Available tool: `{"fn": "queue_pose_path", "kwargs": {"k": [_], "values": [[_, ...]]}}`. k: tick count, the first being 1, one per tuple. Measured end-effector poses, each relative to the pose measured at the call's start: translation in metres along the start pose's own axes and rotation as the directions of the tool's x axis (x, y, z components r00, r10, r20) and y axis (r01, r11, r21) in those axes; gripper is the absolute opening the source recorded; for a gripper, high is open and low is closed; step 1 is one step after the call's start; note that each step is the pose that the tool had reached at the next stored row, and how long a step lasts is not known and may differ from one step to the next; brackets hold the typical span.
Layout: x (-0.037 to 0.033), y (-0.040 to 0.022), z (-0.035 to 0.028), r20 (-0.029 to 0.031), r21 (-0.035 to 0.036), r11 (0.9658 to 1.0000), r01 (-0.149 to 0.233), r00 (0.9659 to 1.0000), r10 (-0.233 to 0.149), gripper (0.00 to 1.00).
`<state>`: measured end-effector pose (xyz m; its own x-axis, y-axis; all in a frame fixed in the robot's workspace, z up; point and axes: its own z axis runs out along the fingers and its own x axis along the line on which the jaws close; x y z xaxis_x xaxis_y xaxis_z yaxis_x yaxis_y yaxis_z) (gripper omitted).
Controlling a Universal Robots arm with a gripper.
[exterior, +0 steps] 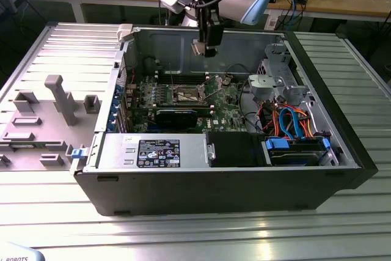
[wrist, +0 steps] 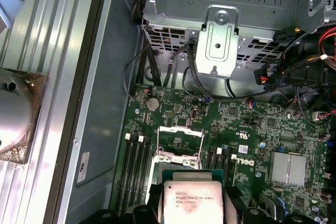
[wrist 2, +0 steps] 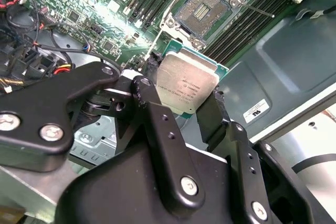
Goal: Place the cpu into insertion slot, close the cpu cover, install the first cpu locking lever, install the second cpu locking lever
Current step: 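Place the cpu into insertion slot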
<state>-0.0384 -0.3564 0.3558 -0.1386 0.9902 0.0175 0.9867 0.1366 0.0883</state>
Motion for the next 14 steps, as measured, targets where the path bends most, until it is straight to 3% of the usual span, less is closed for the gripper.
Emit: {"fn": "queue_pose_path", "kwargs": {"k": [14], "values": [[0.0, 0.0, 0.0002, 0.0011, -0.0002, 0.9999, -0.013, 0.9999, 0.013, 0.54]]}}
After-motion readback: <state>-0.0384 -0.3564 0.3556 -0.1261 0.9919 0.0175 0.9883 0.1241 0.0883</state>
